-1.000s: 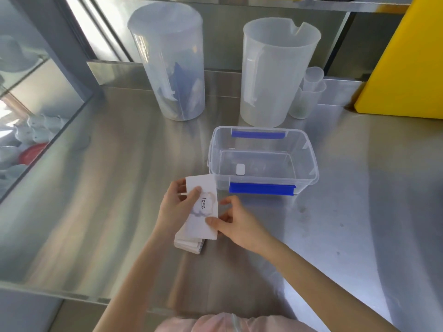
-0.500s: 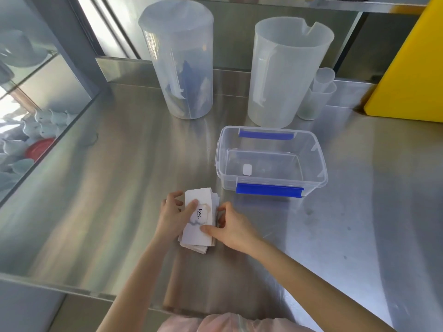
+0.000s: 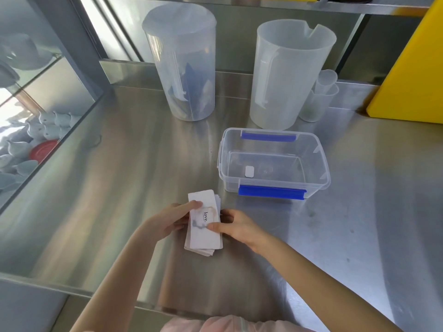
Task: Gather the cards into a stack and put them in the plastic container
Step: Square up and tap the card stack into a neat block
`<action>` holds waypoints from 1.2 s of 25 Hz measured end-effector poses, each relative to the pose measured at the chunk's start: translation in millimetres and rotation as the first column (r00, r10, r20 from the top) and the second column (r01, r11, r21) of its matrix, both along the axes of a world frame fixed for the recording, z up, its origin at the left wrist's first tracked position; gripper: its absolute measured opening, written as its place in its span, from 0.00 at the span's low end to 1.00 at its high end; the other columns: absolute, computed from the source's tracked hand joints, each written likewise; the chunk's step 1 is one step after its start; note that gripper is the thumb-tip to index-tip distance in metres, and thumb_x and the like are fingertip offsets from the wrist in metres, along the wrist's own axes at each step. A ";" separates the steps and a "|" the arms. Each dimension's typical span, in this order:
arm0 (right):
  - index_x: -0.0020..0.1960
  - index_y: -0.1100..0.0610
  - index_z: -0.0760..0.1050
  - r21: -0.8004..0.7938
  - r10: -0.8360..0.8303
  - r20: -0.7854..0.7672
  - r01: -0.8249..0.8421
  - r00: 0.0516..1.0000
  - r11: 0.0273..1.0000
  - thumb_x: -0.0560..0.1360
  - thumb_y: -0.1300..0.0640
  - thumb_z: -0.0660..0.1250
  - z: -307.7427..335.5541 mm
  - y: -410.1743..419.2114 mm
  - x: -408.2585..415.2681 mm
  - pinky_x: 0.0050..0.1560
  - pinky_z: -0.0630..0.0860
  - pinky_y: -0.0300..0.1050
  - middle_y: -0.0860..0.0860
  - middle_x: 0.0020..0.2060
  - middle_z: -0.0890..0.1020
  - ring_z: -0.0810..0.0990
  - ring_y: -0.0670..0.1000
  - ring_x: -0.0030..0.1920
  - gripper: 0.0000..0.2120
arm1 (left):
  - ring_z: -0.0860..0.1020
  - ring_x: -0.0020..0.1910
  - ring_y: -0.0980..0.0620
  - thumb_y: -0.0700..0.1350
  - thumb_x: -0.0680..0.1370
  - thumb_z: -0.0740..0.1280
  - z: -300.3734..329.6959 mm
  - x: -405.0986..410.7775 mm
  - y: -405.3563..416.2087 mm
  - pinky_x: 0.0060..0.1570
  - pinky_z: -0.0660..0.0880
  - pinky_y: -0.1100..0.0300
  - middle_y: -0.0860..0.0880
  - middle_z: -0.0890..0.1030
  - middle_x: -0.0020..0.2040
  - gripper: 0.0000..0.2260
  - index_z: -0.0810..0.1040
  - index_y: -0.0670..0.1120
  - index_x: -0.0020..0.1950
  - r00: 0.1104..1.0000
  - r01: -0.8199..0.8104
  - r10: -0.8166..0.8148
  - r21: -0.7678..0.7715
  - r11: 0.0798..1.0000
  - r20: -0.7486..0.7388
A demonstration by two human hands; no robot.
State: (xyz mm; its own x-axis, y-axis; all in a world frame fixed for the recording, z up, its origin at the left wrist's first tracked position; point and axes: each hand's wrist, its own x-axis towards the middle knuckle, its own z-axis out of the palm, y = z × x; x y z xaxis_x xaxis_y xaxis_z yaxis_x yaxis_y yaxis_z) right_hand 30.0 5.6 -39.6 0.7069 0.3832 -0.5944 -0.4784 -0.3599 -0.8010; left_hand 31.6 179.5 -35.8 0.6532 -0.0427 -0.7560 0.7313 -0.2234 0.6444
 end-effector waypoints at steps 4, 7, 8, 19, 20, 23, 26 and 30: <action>0.65 0.58 0.69 0.036 0.026 -0.020 -0.025 0.999 0.999 0.70 0.59 0.71 -2.7 -9.1 -0.3 0.66 0.71 0.44 0.53 0.63 0.77 0.76 0.49 0.61 0.25 | 0.76 0.45 0.49 0.54 0.62 0.67 1.5 -3.4 -5.5 0.52 0.67 0.57 0.49 0.83 0.39 0.14 0.80 0.47 0.40 0.998 0.016 -0.013 -0.053 0.998 0.057; 0.65 0.57 0.69 0.063 0.045 -0.012 -0.044 0.999 0.997 0.70 0.60 0.70 2.1 -18.1 -1.6 0.61 0.73 0.40 0.50 0.59 0.77 0.76 0.47 0.57 0.25 | 0.80 0.42 0.50 0.51 0.70 0.65 3.2 -7.3 -14.9 0.52 0.73 0.57 0.52 0.85 0.36 0.11 0.80 0.44 0.43 0.992 -0.021 0.032 -0.090 0.996 0.120; 0.66 0.56 0.68 0.070 0.042 -0.007 -0.041 0.999 0.997 0.71 0.59 0.70 2.5 -22.0 -2.3 0.58 0.73 0.39 0.49 0.59 0.77 0.76 0.45 0.56 0.25 | 0.81 0.39 0.52 0.49 0.72 0.65 2.2 -10.0 -20.3 0.49 0.75 0.59 0.52 0.85 0.34 0.10 0.79 0.44 0.44 0.987 -0.048 0.063 -0.103 0.994 0.148; 0.71 0.46 0.58 0.082 0.032 0.064 -0.037 0.997 0.996 0.67 0.52 0.67 3.7 -72.6 -17.6 0.54 0.76 0.36 0.46 0.62 0.74 0.76 0.47 0.58 0.35 | 0.81 0.36 0.57 0.46 0.66 0.70 -23.7 -40.1 -60.7 0.33 0.77 0.65 0.46 0.79 0.48 0.31 0.65 0.42 0.66 0.977 -0.018 0.119 -0.488 0.872 0.176; 0.72 0.48 0.56 0.019 0.117 0.125 -0.121 0.985 0.993 0.66 0.52 0.67 9.1 -79.3 -15.1 0.54 0.75 0.31 0.46 0.63 0.72 0.74 0.47 0.60 0.38 | 0.81 0.39 0.58 0.46 0.63 0.72 -22.3 -39.6 -59.7 0.36 0.77 0.66 0.47 0.79 0.50 0.33 0.65 0.43 0.65 0.980 0.059 0.036 -0.459 0.887 0.195; 0.74 0.47 0.50 -0.285 0.390 0.299 -0.309 0.871 0.907 0.67 0.54 0.71 26.7 -98.0 -3.4 0.61 0.68 0.31 0.47 0.67 0.67 0.68 0.48 0.66 0.42 | 0.79 0.45 0.66 0.40 0.67 0.72 -13.8 -33.8 -64.6 0.43 0.76 0.70 0.52 0.76 0.55 0.26 0.64 0.51 0.60 0.937 0.269 -0.186 -0.268 0.925 0.296; 0.74 0.45 0.47 -0.503 0.537 0.371 -0.323 0.757 0.802 0.68 0.50 0.70 33.8 -106.1 4.1 0.66 0.66 0.42 0.50 0.68 0.64 0.66 0.49 0.66 0.43 | 0.76 0.55 0.61 0.47 0.66 0.74 -15.5 -23.7 -73.7 0.56 0.76 0.63 0.53 0.73 0.60 0.28 0.62 0.58 0.59 0.840 0.399 -0.376 0.025 0.917 0.391; 0.74 0.48 0.41 -0.768 0.743 0.383 -0.259 0.549 0.586 0.69 0.48 0.66 6.0 -101.7 -13.7 0.72 0.54 0.47 0.52 0.70 0.60 0.60 0.54 0.70 0.44 | 0.63 0.67 0.50 0.66 0.55 0.66 -25.4 -21.9 -87.8 0.68 0.60 0.52 0.55 0.67 0.65 0.48 0.55 0.52 0.71 0.705 0.455 -0.634 0.483 0.748 0.318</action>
